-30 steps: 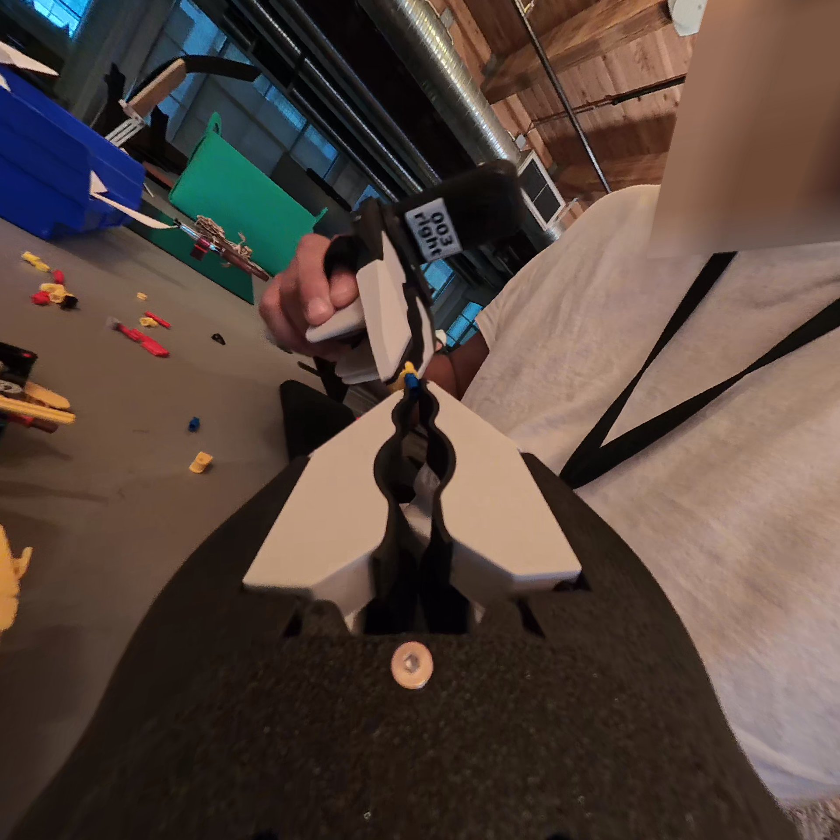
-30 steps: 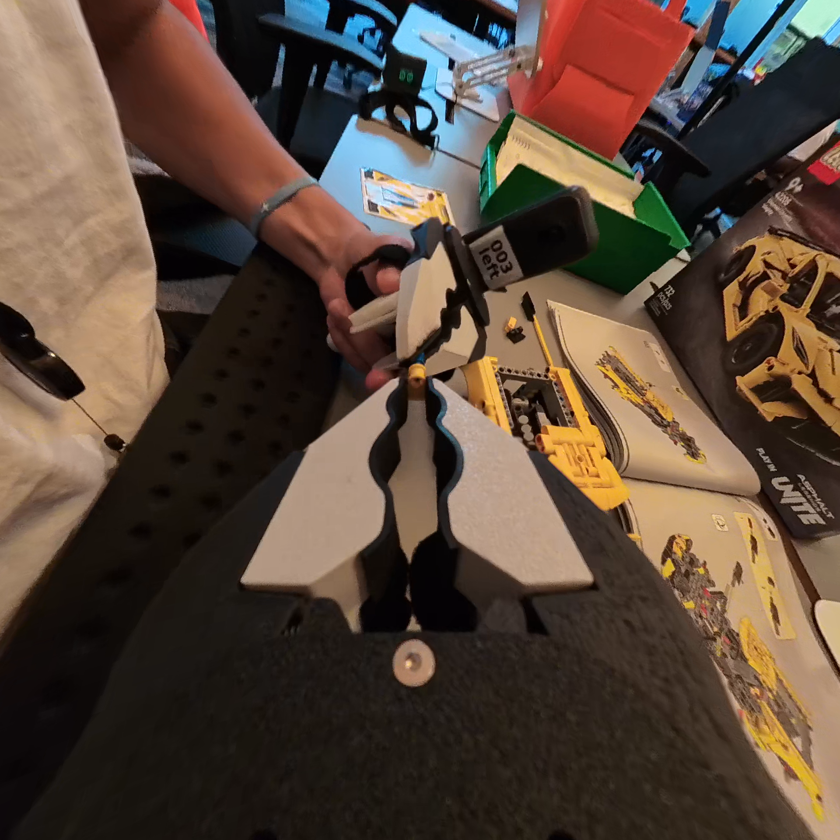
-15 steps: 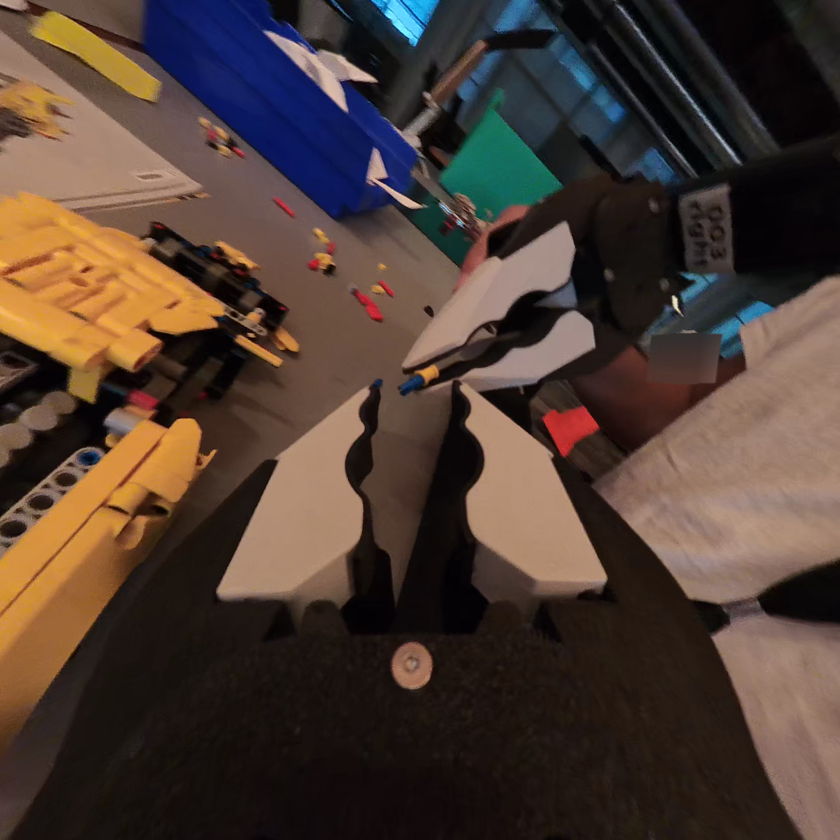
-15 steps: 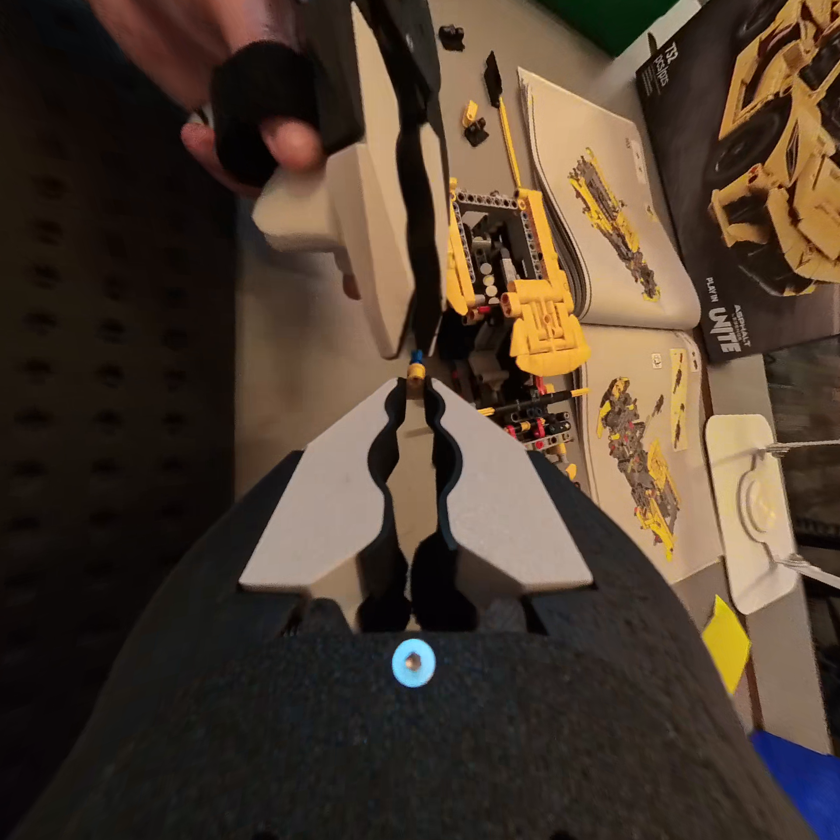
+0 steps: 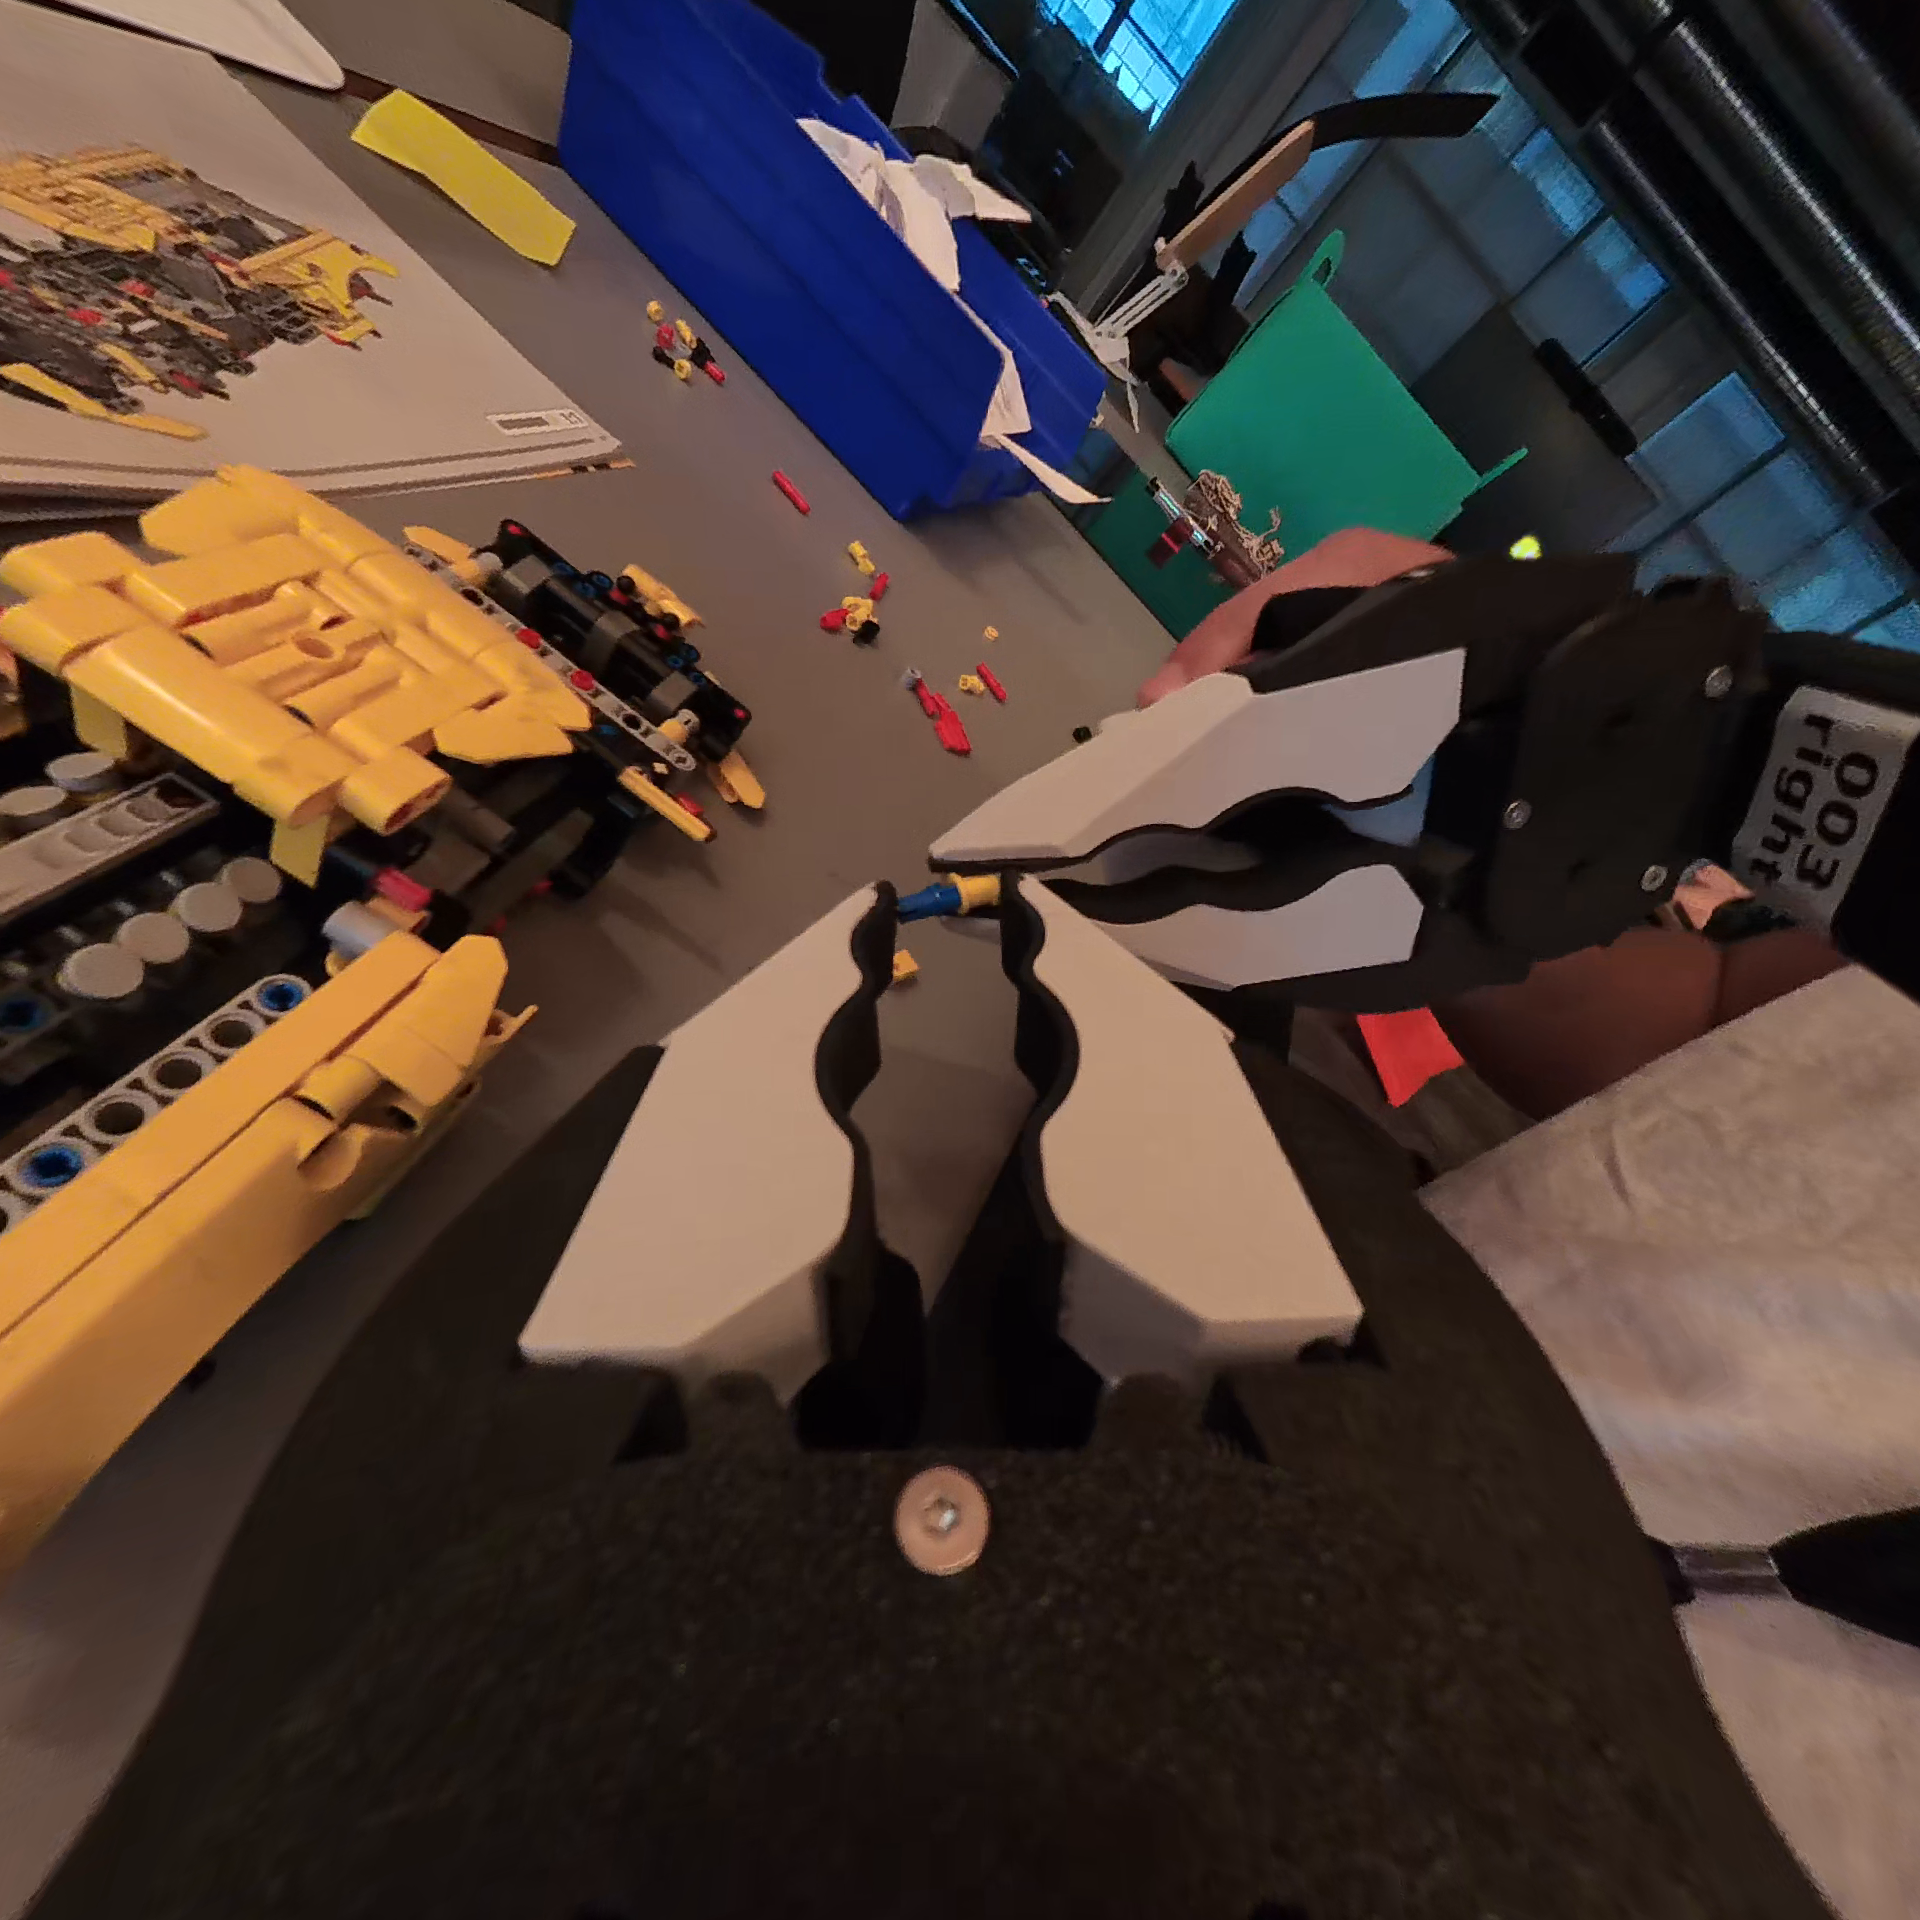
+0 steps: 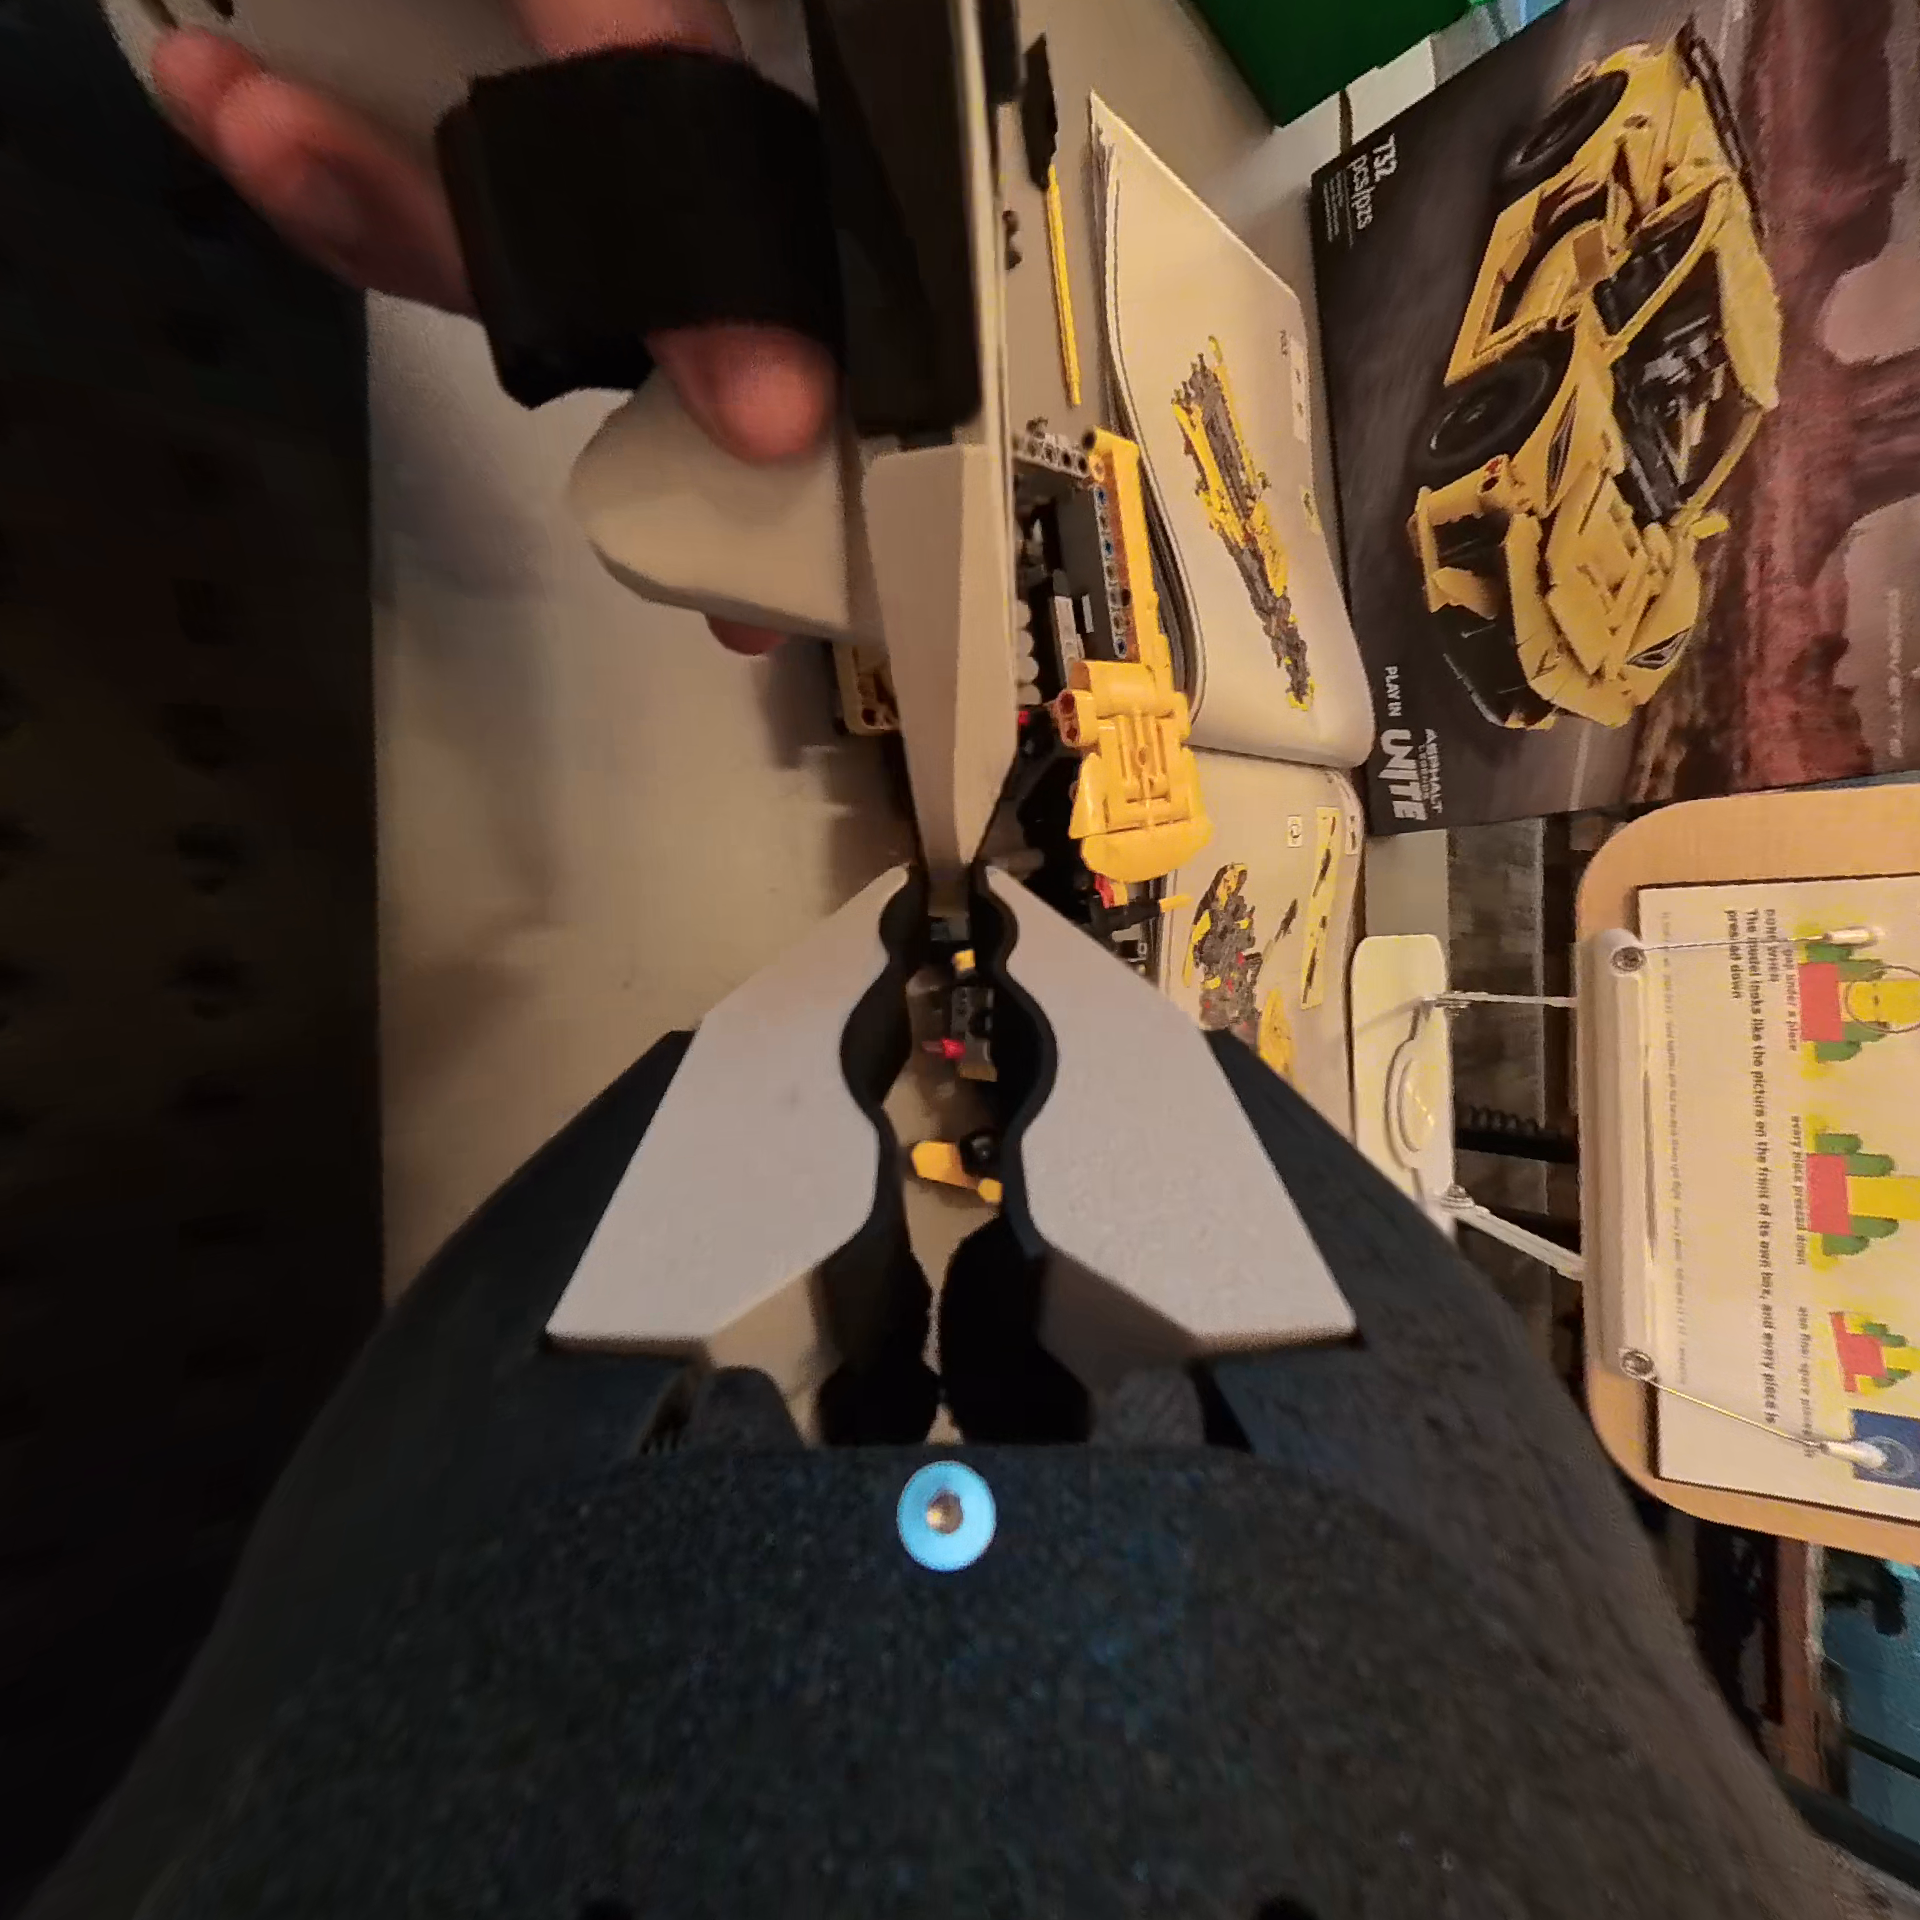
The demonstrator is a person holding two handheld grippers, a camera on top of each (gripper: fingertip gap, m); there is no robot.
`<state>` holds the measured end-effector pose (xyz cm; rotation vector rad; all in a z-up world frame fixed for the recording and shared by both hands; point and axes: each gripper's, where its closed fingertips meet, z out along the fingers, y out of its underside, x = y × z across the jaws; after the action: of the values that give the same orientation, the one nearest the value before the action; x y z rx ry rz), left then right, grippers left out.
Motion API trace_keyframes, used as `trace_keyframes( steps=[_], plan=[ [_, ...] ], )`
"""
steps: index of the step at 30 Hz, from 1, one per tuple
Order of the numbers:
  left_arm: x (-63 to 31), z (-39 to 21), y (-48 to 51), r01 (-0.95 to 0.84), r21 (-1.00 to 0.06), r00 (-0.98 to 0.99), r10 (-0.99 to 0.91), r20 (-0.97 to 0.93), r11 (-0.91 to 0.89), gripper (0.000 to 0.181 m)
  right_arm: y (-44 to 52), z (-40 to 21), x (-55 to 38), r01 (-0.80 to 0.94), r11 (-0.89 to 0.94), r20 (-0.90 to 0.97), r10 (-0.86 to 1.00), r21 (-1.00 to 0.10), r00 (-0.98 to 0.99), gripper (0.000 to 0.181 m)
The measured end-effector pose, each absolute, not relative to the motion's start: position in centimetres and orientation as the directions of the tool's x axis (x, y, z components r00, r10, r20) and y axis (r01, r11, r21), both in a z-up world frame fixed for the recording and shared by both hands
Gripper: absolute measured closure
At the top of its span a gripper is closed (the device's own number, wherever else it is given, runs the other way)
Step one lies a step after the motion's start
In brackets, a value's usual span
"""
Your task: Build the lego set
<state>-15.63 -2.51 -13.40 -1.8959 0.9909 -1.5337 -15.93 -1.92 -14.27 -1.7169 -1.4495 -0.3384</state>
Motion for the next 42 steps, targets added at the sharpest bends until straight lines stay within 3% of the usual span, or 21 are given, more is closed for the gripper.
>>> trace_keyframes(
  steps=[5, 13, 21, 26, 28, 31, 33, 35, 39, 42],
  plan=[
    [-15.9, -13.2, -2.9, -0.257, -0.796, 0.088, -0.833, 0.546, -0.549, 0.162, -2.2, -14.0, -16.2, 0.93, 0.055, 0.729, 0.638, -0.364, 0.248, 0.175],
    [-16.6, -13.1, -3.8, -0.324, -0.827, 0.018, -0.877, 0.479, -0.459, 0.164, -2.9, -13.9, -17.0, 0.928, 0.078, 0.729, 0.645, -0.365, 0.232, 0.175],
    [-16.9, -12.1, -4.0, -0.257, -0.839, -0.089, -0.853, 0.514, -0.479, 0.167, -2.9, -13.1, -17.4, 0.872, 0.085, 0.697, 0.64, -0.482, 0.323, 0.175],
    [-17.8, -11.2, -3.2, -0.161, -0.859, -0.125, -0.854, 0.506, -0.486, 0.167, -3.0, -11.7, -17.3, 0.732, 0.092, 0.621, 0.607, -0.675, 0.496, 0.173],
    [-18.6, -11.3, -2.5, -0.138, -0.871, -0.114, -0.866, 0.487, -0.472, 0.166, -3.4, -12.1, -17.2, 0.631, 0.014, 0.475, 0.671, -0.776, 0.569, 0.17],
    [-19.5, -11.6, -1.9, -0.111, -0.921, -0.095, -0.918, 0.385, -0.374, 0.167, -3.5, -13.0, -17.7, 0.355, -0.271, 0.02, 0.77, -0.895, 0.638, 0.153],
    [-19.9, -11.9, -1.6, -0.106, -0.932, -0.097, -0.929, 0.357, -0.347, 0.167, -3.7, -12.6, -19.0, 0.14, -0.471, -0.327, 0.768, -0.871, 0.551, 0.145],
    [-20.2, -12.1, -1.4, -0.103, -0.934, -0.107, -0.93, 0.351, -0.341, 0.166, -3.6, -12.0, -20.1, 0.025, -0.593, -0.53, 0.738, -0.805, 0.418, 0.134],
    [-20.2, -14.9, -2.1, -0.243, -0.956, -0.098, -0.976, 0.195, -0.167, 0.167, -2.0, -14.1, -18.8, 0.02, -0.556, -0.48, 0.734, -0.831, 0.481, 0.142],
    [-19.9, -17.8, -2.6, -0.399, -0.916, -0.101, -0.99, 0.098, -0.05, 0.167, -1.5, -15.7, -17.2, 0.023, -0.554, -0.448, 0.697, -0.832, 0.56, 0.143]
  ],
)
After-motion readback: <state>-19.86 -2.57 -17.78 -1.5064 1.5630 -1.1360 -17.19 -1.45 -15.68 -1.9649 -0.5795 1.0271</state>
